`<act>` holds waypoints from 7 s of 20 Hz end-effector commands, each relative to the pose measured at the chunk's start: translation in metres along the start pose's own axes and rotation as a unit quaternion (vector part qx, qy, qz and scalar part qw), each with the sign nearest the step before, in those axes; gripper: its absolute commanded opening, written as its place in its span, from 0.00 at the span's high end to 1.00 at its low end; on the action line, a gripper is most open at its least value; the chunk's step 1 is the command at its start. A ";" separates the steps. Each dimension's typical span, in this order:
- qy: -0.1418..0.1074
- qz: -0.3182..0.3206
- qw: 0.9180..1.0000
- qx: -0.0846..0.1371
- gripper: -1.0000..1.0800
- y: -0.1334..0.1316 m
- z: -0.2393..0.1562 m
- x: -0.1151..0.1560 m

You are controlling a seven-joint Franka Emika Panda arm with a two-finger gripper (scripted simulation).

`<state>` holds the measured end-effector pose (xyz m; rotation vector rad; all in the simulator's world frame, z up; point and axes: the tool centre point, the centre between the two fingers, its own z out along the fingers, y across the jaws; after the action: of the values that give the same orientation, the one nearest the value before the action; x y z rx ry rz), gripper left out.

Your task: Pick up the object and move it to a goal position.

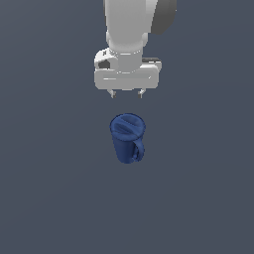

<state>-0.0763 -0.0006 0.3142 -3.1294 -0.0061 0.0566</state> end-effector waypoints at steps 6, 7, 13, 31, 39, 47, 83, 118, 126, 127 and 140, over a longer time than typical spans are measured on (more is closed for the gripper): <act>0.000 0.000 1.000 0.000 0.04 0.000 0.000 0.000; 0.000 0.000 1.000 0.000 0.04 0.000 0.000 0.000; 0.000 -0.002 1.000 0.001 0.38 -0.002 0.000 0.000; -0.017 -0.032 0.999 -0.008 0.38 -0.015 0.002 0.035; -0.035 -0.051 0.998 -0.023 0.38 -0.021 0.011 0.076; -0.055 -0.070 0.995 -0.040 0.38 -0.027 0.027 0.115; -0.102 -0.117 0.985 -0.078 0.38 -0.053 0.079 0.171; -0.107 -0.120 0.984 -0.082 1.00 -0.049 0.115 0.170; -0.105 -0.121 0.984 -0.082 1.00 -0.051 0.113 0.171; -0.102 -0.123 0.984 -0.082 1.00 -0.052 0.110 0.172; 0.018 -0.172 0.981 -0.085 1.00 -0.143 -0.036 0.194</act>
<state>0.1165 0.1257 0.3146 -3.2466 -0.5495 0.0759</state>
